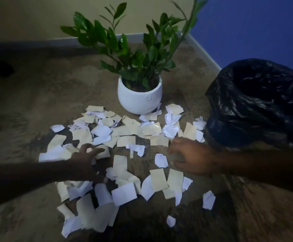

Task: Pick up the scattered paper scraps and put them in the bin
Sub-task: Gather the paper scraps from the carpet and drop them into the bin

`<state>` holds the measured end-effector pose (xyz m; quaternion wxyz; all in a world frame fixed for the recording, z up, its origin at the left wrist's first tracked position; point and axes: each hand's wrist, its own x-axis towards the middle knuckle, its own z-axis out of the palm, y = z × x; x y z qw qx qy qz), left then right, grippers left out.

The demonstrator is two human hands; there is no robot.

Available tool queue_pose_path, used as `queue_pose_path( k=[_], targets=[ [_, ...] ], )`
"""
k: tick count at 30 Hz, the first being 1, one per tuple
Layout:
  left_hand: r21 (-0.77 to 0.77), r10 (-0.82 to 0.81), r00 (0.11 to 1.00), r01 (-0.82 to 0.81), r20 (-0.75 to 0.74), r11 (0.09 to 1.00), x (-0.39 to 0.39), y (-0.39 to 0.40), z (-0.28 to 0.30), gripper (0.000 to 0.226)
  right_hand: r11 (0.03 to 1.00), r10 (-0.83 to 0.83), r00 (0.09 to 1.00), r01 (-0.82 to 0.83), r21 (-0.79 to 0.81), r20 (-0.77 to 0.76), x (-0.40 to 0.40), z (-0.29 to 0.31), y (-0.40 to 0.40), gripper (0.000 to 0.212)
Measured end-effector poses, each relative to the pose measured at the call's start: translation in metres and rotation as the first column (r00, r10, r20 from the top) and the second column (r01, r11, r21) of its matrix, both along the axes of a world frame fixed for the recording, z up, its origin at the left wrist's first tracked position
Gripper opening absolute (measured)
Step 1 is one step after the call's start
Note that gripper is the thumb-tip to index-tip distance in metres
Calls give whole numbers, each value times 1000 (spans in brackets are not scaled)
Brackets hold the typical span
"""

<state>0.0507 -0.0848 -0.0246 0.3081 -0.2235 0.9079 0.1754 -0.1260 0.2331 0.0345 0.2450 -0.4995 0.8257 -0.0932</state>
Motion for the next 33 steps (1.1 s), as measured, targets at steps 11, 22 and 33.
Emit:
queue_pose_path(
  k=[11, 22, 33],
  targets=[
    [-74, -341, 922, 333, -182, 940, -2, 47, -30, 106, 955, -5, 998, 26, 295, -69, 28, -65, 9, 92],
    [-42, -342, 876, 349, -339, 936, -18, 53, -30, 42, 934, 14, 1000, -10, 358, -7, 44, -81, -7, 110],
    [137, -316, 812, 430, -490, 893, -21, 70, -19, 51, 951, 197, 979, -177, 254, -53, 51, -87, -27, 44]
  ],
)
